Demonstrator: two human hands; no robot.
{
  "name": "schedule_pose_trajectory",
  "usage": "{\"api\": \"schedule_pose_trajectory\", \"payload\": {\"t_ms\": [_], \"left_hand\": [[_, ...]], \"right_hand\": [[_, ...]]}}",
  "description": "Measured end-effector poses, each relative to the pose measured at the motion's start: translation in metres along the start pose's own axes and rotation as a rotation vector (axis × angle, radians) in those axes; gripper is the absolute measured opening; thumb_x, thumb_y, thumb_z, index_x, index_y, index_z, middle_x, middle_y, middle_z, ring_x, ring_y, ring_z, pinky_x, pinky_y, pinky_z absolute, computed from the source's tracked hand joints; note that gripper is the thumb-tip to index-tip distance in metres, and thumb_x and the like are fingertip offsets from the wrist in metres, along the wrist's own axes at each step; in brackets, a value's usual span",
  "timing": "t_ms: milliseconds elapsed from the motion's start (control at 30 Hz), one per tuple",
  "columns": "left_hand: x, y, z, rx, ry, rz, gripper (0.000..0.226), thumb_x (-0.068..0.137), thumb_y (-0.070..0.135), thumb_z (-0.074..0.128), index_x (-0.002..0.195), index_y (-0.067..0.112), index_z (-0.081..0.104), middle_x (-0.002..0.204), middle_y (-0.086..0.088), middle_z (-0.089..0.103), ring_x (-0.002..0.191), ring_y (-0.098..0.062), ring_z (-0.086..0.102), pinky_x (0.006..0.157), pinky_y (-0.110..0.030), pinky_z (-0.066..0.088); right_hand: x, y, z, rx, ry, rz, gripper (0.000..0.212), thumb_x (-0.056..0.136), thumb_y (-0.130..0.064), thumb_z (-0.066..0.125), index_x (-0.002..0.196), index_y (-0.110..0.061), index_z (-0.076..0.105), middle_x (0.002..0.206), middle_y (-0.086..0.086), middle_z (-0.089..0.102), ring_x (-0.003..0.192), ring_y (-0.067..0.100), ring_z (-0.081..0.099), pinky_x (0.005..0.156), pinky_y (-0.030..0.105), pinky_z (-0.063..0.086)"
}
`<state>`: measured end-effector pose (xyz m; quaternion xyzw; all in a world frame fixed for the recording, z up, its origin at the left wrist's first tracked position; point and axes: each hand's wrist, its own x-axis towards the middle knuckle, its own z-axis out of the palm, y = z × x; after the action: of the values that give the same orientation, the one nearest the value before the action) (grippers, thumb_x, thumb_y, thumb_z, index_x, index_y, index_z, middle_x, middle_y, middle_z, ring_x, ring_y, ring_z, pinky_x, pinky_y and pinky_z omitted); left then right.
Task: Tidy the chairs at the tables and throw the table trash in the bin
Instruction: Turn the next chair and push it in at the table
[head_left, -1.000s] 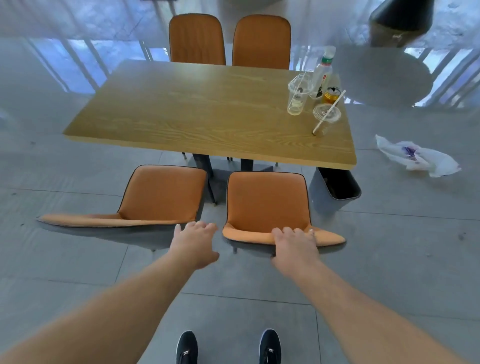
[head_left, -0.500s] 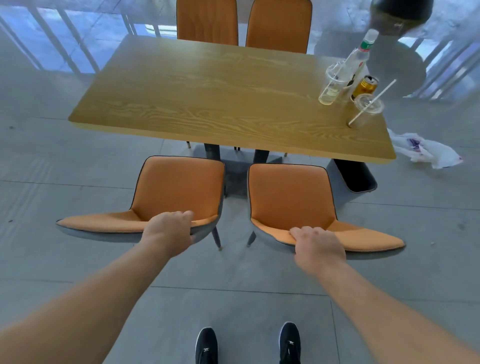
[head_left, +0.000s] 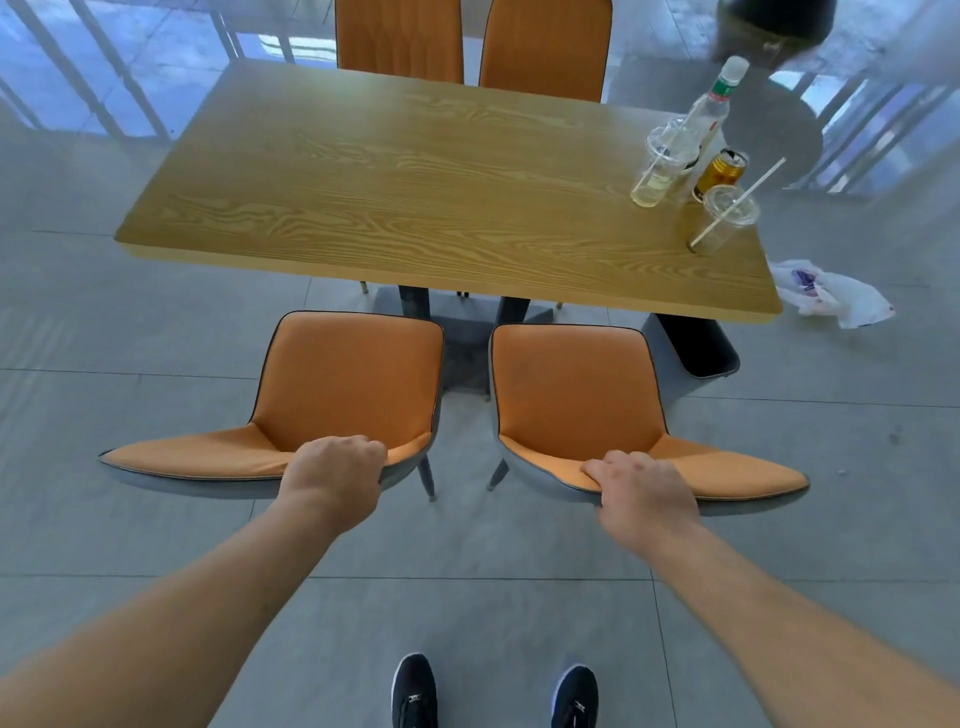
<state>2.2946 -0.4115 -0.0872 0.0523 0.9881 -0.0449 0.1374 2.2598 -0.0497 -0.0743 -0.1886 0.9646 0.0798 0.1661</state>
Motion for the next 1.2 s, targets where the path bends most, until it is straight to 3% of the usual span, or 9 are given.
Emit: {"api": "schedule_pose_trajectory", "payload": {"t_ms": [200, 333, 500, 567, 667, 800, 933, 1067, 1200], "left_hand": [[-0.002, 0.003, -0.005, 0.087, 0.014, 0.158, 0.019, 0.104, 0.034, 0.049, 0.093, 0.030, 0.065, 0.083, 0.010, 0.067, 0.063, -0.011, 0.060, 0.056, -0.022, 0.042], [-0.006, 0.021, -0.004, 0.075, -0.021, 0.205, 0.016, 0.103, 0.031, 0.050, 0.093, 0.027, 0.063, 0.081, 0.009, 0.063, 0.061, -0.011, 0.058, 0.056, -0.026, 0.050], [0.001, 0.023, -0.016, -0.015, -0.082, 0.154, 0.016, 0.105, 0.034, 0.053, 0.102, 0.024, 0.066, 0.086, 0.007, 0.063, 0.069, -0.011, 0.059, 0.062, -0.023, 0.049], [0.004, 0.026, -0.024, -0.089, -0.179, 0.103, 0.021, 0.103, 0.042, 0.057, 0.110, 0.023, 0.065, 0.091, 0.007, 0.061, 0.076, -0.012, 0.060, 0.066, -0.025, 0.052], [0.008, 0.033, -0.047, -0.315, -0.288, -0.028, 0.053, 0.094, 0.061, 0.064, 0.135, 0.028, 0.055, 0.120, 0.004, 0.064, 0.102, -0.017, 0.063, 0.080, -0.032, 0.057], [0.023, 0.054, -0.114, -0.410, -0.032, -0.078, 0.088, 0.085, 0.081, 0.057, 0.156, 0.034, 0.036, 0.160, 0.004, 0.045, 0.144, -0.025, 0.042, 0.109, -0.051, 0.046], [0.054, 0.108, -0.223, -0.415, 0.133, 0.053, 0.097, 0.081, 0.089, 0.050, 0.159, 0.034, 0.030, 0.166, 0.003, 0.034, 0.150, -0.026, 0.032, 0.115, -0.052, 0.036], [0.068, 0.202, -0.347, -0.396, 0.309, 0.278, 0.101, 0.074, 0.093, 0.047, 0.157, 0.038, 0.032, 0.165, 0.006, 0.036, 0.148, -0.025, 0.033, 0.115, -0.050, 0.037], [0.070, 0.319, -0.458, -0.356, 0.507, 0.477, 0.105, 0.069, 0.097, 0.040, 0.155, 0.037, 0.037, 0.161, 0.006, 0.043, 0.144, -0.027, 0.040, 0.112, -0.047, 0.040]], "right_hand": [[0.005, -0.034, -0.010, 0.145, 0.061, -0.197, 0.016, 0.089, -0.012, 0.067, 0.092, -0.027, 0.065, 0.079, -0.014, 0.053, 0.069, 0.011, 0.051, 0.057, 0.023, 0.039], [0.007, -0.067, -0.001, 0.188, 0.058, -0.273, 0.011, 0.088, -0.019, 0.074, 0.091, -0.026, 0.066, 0.081, -0.011, 0.061, 0.067, 0.010, 0.055, 0.056, 0.021, 0.047], [0.013, -0.077, -0.005, 0.164, 0.068, -0.202, 0.011, 0.089, -0.022, 0.072, 0.093, -0.027, 0.063, 0.084, -0.009, 0.059, 0.070, 0.013, 0.055, 0.058, 0.026, 0.050], [0.011, -0.078, -0.008, 0.177, 0.055, -0.170, 0.012, 0.092, -0.034, 0.069, 0.098, -0.028, 0.061, 0.088, -0.008, 0.057, 0.078, 0.015, 0.058, 0.062, 0.028, 0.050], [0.004, -0.079, -0.028, 0.324, -0.033, -0.060, 0.056, 0.093, -0.072, 0.048, 0.131, -0.033, 0.057, 0.120, -0.009, 0.062, 0.108, 0.017, 0.059, 0.087, 0.037, 0.055], [-0.017, -0.039, -0.085, 0.493, 0.194, 0.139, 0.077, 0.092, -0.077, 0.038, 0.154, -0.031, 0.035, 0.154, -0.006, 0.046, 0.140, 0.021, 0.041, 0.110, 0.044, 0.042], [-0.054, 0.050, -0.166, 0.476, 0.378, 0.245, 0.085, 0.091, -0.076, 0.043, 0.158, -0.027, 0.026, 0.159, 0.001, 0.039, 0.147, 0.024, 0.030, 0.117, 0.046, 0.033], [-0.114, 0.161, -0.249, 0.386, 0.559, 0.357, 0.087, 0.088, -0.074, 0.053, 0.155, -0.023, 0.033, 0.155, 0.005, 0.044, 0.140, 0.030, 0.037, 0.112, 0.047, 0.036], [-0.190, 0.278, -0.306, 0.295, 0.750, 0.462, 0.092, 0.082, -0.080, 0.045, 0.151, -0.020, 0.039, 0.149, 0.008, 0.050, 0.134, 0.034, 0.045, 0.109, 0.049, 0.040]]}}
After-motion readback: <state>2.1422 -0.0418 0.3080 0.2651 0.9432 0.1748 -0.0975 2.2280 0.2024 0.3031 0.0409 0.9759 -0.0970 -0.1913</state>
